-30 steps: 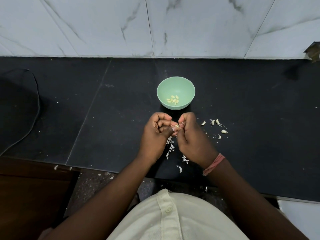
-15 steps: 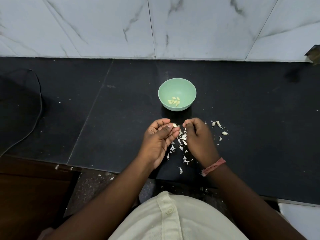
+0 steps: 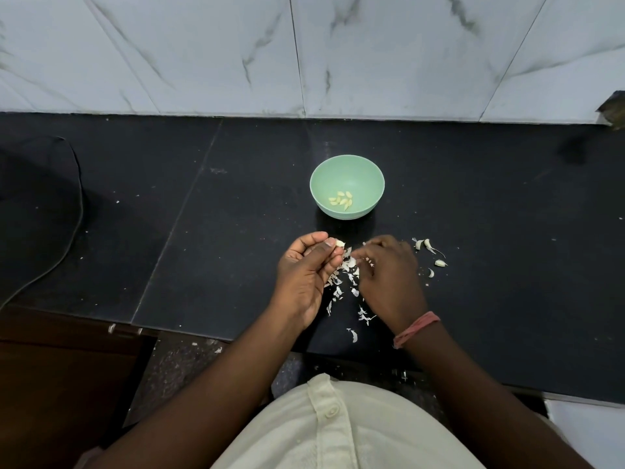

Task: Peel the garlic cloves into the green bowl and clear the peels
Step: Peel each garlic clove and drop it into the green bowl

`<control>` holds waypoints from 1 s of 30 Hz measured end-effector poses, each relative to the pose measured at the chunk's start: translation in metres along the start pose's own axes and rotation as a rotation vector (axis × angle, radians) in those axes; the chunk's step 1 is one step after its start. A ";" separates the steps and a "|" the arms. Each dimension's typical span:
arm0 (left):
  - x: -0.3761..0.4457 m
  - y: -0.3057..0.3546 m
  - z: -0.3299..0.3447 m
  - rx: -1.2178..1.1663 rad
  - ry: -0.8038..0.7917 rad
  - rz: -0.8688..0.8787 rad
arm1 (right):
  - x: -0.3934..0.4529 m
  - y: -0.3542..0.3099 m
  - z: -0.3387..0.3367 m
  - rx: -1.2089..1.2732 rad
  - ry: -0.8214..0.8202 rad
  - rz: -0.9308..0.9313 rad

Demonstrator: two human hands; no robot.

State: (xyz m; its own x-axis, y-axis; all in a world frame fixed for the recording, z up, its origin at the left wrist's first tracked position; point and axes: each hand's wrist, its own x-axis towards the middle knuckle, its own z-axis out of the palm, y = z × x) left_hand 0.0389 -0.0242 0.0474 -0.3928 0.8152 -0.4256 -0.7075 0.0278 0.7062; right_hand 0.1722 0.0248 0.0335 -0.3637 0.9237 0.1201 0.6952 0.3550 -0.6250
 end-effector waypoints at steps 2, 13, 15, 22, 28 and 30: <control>0.001 0.001 0.000 -0.001 -0.004 0.018 | 0.001 -0.003 -0.004 0.052 0.021 0.044; -0.003 0.002 -0.001 0.180 -0.086 0.178 | 0.000 -0.015 -0.008 0.402 0.099 -0.058; -0.005 0.002 -0.001 0.222 -0.107 0.198 | 0.000 -0.014 -0.009 0.434 0.096 -0.051; -0.007 -0.001 0.000 0.215 -0.105 0.202 | -0.004 -0.010 -0.006 0.294 0.139 -0.159; -0.008 -0.001 -0.001 0.213 -0.096 0.214 | -0.004 -0.007 -0.005 0.172 0.168 -0.259; -0.008 0.000 -0.001 0.226 -0.091 0.219 | -0.004 -0.006 -0.005 0.161 0.159 -0.282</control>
State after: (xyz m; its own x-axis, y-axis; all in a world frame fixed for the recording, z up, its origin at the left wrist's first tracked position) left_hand 0.0416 -0.0309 0.0502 -0.4597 0.8641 -0.2048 -0.4600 -0.0344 0.8872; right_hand 0.1724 0.0193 0.0405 -0.4175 0.8082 0.4154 0.4701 0.5833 -0.6624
